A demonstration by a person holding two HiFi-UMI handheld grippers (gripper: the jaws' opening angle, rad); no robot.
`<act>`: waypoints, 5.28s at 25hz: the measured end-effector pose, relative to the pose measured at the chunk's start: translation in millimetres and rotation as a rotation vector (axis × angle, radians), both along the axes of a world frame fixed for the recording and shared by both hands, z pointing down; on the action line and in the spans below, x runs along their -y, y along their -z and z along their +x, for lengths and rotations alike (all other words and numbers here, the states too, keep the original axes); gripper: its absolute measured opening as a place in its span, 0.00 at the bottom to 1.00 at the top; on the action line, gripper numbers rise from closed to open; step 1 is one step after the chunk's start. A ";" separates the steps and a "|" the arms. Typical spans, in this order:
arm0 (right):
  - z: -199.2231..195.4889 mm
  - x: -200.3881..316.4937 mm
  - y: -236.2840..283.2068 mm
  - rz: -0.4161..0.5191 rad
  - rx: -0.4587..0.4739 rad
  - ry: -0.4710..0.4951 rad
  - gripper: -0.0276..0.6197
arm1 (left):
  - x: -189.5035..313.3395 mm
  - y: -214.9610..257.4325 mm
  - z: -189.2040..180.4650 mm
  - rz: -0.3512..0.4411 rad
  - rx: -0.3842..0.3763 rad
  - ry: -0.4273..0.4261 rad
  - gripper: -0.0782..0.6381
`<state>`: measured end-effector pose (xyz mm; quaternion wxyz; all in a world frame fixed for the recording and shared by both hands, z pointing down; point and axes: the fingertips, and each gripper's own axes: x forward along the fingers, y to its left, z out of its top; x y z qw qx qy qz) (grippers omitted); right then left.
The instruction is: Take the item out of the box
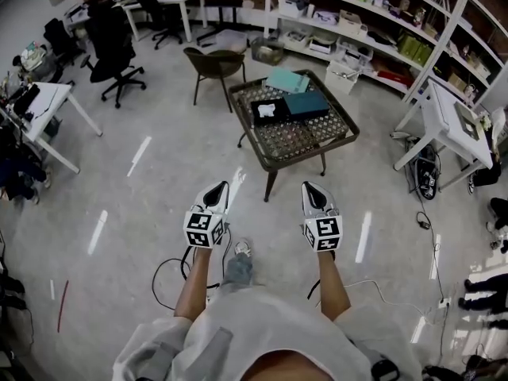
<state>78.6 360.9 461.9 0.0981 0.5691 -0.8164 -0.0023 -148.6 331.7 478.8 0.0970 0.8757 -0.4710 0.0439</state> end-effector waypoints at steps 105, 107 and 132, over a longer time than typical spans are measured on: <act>47.1 655.5 -85.7 -0.175 -0.014 0.111 0.05 | 646.7 -68.3 101.8 -0.159 0.047 -0.016 0.12; 44.7 662.3 -88.1 -0.181 -0.020 0.097 0.05 | 654.7 -73.4 101.2 -0.167 0.041 -0.034 0.12; 26.3 651.4 -193.3 -0.416 -0.026 0.052 0.05 | 649.0 -175.2 94.5 -0.369 0.030 -0.105 0.12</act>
